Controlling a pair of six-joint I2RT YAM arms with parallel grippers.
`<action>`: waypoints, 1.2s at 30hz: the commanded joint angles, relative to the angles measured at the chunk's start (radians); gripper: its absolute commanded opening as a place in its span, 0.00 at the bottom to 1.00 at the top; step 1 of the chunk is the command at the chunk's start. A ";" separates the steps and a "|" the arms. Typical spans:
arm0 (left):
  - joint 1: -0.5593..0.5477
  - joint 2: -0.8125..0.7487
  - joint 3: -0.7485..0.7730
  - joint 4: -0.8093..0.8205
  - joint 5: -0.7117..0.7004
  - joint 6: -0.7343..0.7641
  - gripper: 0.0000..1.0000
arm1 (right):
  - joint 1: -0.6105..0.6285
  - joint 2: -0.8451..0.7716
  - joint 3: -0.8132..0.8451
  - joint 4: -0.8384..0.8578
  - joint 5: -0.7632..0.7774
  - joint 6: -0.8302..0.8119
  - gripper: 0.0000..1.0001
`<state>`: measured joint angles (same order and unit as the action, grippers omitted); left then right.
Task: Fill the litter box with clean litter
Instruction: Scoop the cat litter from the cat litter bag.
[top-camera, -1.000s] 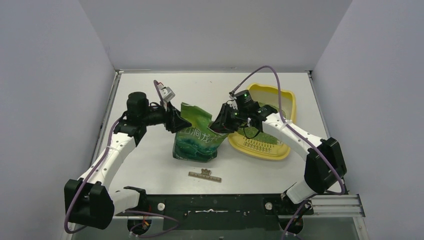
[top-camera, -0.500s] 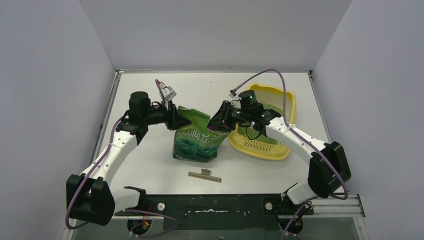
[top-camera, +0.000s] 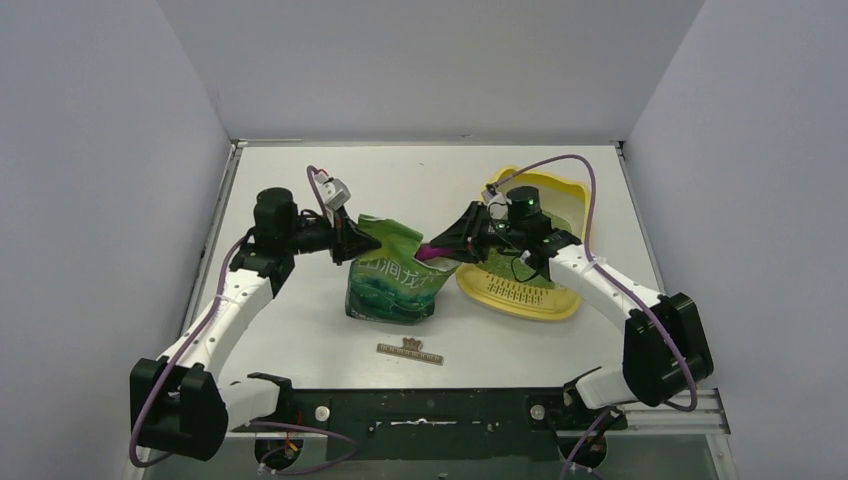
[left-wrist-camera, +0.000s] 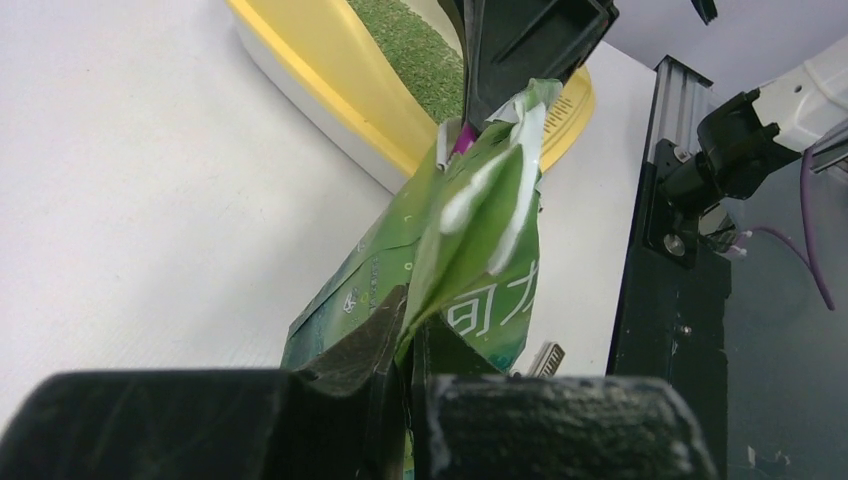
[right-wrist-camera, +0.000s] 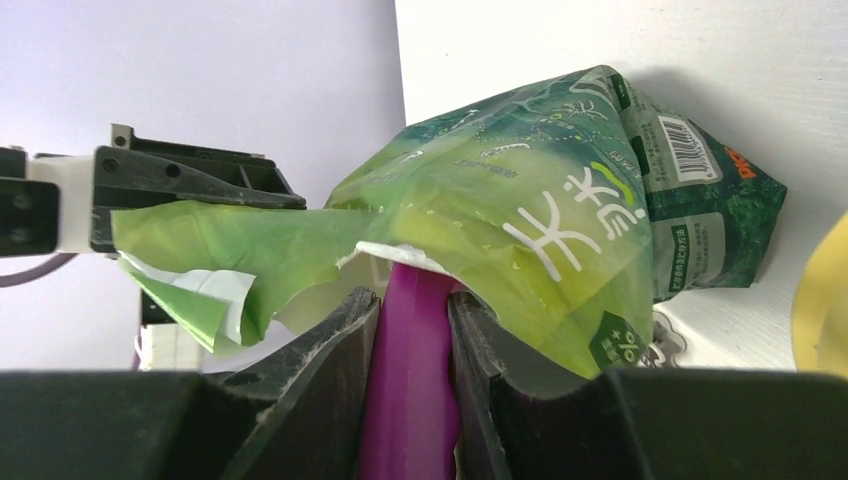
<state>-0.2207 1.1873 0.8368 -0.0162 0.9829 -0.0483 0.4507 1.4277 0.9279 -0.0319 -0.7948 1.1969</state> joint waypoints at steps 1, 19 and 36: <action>0.005 -0.073 -0.023 0.049 0.036 0.078 0.00 | -0.061 -0.085 -0.004 0.120 -0.082 0.029 0.00; 0.023 -0.067 -0.020 0.050 0.100 0.095 0.00 | -0.195 -0.227 -0.149 0.197 -0.218 -0.011 0.00; 0.022 -0.058 -0.019 0.055 0.112 0.092 0.00 | -0.312 -0.278 -0.216 0.245 -0.325 -0.050 0.00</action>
<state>-0.2062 1.1316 0.7971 -0.0101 1.0454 0.0380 0.1505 1.1862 0.7193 0.1005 -1.0824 1.1446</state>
